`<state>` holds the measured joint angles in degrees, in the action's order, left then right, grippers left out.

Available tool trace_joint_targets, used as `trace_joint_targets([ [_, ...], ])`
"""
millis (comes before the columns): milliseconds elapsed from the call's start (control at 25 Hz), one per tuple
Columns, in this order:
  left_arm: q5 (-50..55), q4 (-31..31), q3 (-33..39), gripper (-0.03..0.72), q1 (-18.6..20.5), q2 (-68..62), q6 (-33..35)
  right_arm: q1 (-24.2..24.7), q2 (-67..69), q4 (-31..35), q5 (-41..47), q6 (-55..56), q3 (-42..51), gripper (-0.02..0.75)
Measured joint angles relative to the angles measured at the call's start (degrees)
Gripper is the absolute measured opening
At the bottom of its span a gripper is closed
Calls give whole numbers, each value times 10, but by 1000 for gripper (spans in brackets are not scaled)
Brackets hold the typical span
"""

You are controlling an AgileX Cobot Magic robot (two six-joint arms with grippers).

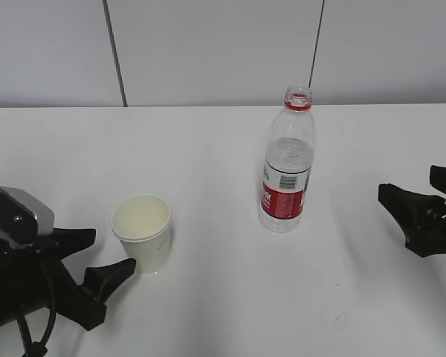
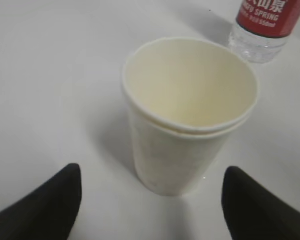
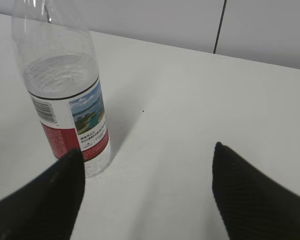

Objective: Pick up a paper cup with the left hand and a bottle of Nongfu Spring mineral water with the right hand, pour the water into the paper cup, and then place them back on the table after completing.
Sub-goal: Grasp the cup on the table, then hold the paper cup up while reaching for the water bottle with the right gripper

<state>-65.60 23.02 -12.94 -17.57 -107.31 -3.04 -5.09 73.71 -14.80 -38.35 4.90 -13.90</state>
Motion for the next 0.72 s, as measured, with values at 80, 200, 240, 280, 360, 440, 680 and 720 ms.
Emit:
trace_joint_targets([
  [80, 1, 20, -11, 533, 0, -18, 2, 0, 0, 0, 0, 0, 0, 587],
  [200, 1, 30, -26, 540, 0, -46, 2, 0, 0, 0, 0, 0, 0, 587],
  [240, 1, 30, -28, 547, 0, -55, 2, 0, 0, 0, 0, 0, 0, 587],
  [280, 1, 31, -30, 552, 0, -60, 2, 0, 0, 0, 0, 0, 0, 587],
  [360, 1, 35, -32, 568, 0, -66, 2, 0, 0, 0, 0, 0, 0, 587],
  [440, 1, 37, -36, 584, 0, -67, 2, 0, 0, 0, 0, 0, 0, 587],
  [680, 1, 65, -70, 591, 0, -67, 2, 0, 0, 0, 0, 0, 0, 587],
  [720, 1, 68, -77, 591, 0, -67, 2, 0, 0, 0, 0, 0, 0, 587],
])
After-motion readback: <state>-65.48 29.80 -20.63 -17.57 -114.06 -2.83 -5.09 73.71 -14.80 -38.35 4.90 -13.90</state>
